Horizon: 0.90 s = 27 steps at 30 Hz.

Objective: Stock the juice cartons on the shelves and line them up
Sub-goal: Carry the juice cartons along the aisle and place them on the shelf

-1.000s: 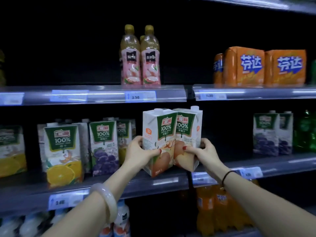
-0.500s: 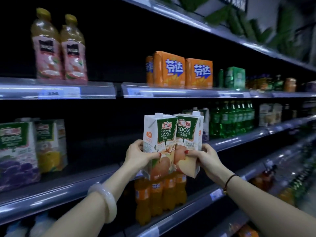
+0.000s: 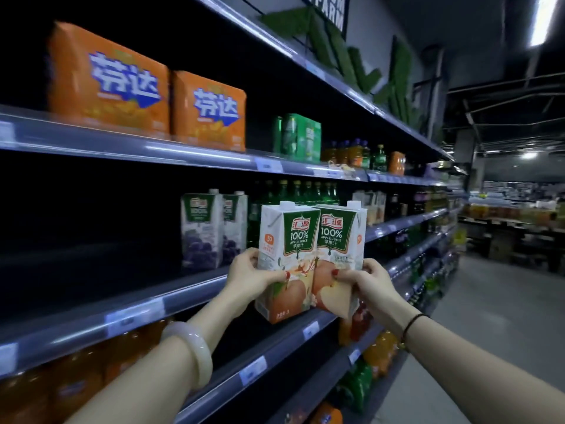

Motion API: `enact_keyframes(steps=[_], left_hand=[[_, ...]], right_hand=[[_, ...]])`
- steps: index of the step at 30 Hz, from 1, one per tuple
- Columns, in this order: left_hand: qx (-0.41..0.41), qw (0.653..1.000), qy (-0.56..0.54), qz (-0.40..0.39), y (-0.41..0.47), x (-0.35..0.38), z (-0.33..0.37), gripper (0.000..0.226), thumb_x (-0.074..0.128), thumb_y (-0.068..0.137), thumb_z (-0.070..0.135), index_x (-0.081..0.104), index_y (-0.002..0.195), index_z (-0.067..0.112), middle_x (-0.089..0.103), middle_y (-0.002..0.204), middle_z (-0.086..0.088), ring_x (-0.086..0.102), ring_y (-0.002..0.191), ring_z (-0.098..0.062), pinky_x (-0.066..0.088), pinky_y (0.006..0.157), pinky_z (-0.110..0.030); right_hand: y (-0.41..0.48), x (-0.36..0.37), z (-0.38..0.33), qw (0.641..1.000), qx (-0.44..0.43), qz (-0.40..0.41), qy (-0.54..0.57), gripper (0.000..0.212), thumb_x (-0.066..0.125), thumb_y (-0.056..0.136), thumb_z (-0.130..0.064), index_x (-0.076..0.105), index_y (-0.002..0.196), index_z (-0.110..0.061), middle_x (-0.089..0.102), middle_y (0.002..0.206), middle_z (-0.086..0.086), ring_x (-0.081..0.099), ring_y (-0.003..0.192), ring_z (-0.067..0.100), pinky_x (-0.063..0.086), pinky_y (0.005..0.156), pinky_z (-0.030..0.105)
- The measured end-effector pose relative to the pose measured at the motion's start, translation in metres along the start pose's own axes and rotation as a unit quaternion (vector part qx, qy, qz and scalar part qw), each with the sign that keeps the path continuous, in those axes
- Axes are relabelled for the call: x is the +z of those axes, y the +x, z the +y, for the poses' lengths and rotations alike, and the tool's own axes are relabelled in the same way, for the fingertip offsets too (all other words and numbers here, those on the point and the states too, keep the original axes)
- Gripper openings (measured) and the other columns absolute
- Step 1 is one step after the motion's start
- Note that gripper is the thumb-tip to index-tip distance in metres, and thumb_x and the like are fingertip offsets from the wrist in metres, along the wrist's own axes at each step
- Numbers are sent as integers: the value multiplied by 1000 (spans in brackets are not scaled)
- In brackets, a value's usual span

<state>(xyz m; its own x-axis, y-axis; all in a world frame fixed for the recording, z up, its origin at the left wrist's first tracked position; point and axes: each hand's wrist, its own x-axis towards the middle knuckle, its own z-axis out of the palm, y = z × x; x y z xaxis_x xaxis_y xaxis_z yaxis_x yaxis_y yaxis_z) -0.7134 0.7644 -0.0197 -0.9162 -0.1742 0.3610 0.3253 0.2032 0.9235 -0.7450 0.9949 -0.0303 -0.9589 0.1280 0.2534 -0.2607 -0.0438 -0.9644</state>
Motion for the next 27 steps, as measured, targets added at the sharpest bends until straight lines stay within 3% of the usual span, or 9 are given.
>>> enact_keyframes(steps=[3,6,11,14,18,24,27], left_hand=[[9,999,-5,-33,32,57,-7,45,85,53,12,58,85,26,68,91,9,64,85,-8,52,67,-26],[7,998,-8,-65,68,111,-18,47,85,52,13,59,90,23,68,95,6,65,87,-10,54,71,-30],[8,994,-14,-109,136,199,-38,48,85,53,15,57,90,26,67,95,8,65,87,-9,55,71,-31],[13,992,-20,-126,184,251,-48,51,86,55,16,57,97,22,66,98,7,64,89,-11,54,72,-32],[31,989,-24,-146,251,320,-53,50,86,56,15,58,96,22,65,95,8,62,87,-8,50,64,-24],[44,983,-40,-173,326,423,-62,55,87,55,12,59,101,19,65,96,9,62,89,-8,51,69,-26],[39,979,-55,-191,359,478,-70,53,87,54,9,59,97,21,65,93,10,62,85,-4,50,64,-21]], right_hand=[[34,-46,12,1000,7,30,-1,42,80,64,-2,56,98,-3,67,100,17,66,92,33,56,81,48],[73,-88,27,998,16,56,-7,44,80,64,-3,56,101,-2,66,102,18,65,94,35,55,84,51],[146,-146,49,995,20,94,-18,43,80,65,-4,55,99,-4,66,100,17,65,87,32,52,66,38],[199,-178,59,994,10,103,-26,43,79,66,-5,53,100,-6,65,100,16,64,86,30,50,63,36],[271,-220,68,991,3,132,-19,45,79,67,-4,52,102,-6,65,102,14,65,91,32,55,79,46],[360,-292,80,985,-3,169,-18,44,79,65,-3,53,100,-7,66,102,14,65,92,32,55,83,49],[403,-332,88,984,-4,179,-17,43,78,65,-3,53,100,-9,65,104,13,64,95,32,54,86,50]])
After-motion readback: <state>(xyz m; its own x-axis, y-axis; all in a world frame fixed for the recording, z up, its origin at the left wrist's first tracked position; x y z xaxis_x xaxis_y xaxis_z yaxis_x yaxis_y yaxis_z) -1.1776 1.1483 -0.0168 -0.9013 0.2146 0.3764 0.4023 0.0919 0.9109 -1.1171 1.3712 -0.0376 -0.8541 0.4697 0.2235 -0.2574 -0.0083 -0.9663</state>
